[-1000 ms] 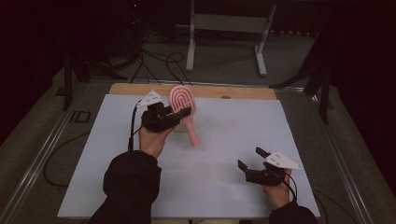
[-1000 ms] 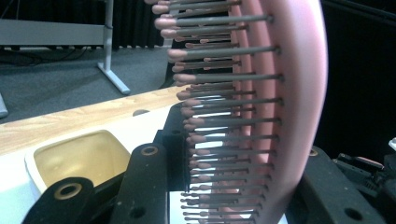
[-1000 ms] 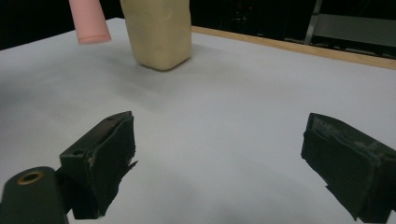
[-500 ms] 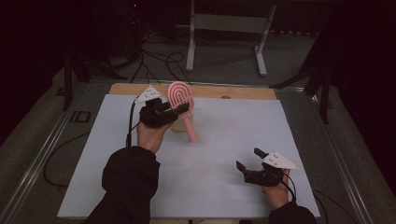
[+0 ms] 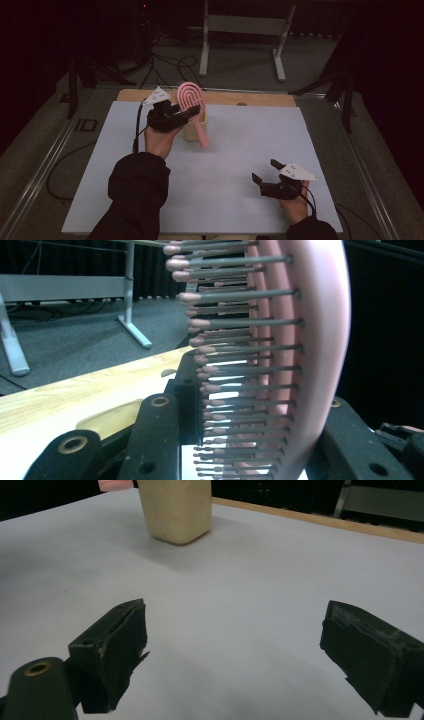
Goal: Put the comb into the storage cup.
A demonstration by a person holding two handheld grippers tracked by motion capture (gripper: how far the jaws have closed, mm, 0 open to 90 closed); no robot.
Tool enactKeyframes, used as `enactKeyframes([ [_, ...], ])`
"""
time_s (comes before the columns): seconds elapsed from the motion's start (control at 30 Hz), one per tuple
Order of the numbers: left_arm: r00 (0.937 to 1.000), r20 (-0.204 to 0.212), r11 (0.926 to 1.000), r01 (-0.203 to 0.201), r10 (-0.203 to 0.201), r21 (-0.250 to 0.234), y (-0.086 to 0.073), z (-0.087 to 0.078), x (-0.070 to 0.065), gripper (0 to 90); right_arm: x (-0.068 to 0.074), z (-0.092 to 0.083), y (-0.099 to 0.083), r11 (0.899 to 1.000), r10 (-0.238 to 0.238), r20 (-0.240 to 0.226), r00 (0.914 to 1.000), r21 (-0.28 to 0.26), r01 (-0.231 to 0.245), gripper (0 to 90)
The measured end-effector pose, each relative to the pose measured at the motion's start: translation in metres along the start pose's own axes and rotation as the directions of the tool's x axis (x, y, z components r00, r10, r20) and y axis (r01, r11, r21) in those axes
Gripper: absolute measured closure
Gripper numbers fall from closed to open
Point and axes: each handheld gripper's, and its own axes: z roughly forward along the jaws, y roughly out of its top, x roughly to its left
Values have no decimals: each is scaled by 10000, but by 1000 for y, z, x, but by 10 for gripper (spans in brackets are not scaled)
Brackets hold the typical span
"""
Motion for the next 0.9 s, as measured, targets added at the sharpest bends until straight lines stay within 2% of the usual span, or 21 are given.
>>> enactKeyframes([
  [0.9, 9986, -478, 9998, -205, 206, 8, 16, 3, 9, 647, 2, 2, -1, 9999, -36, -139, 9999, 99, 37, 112],
])
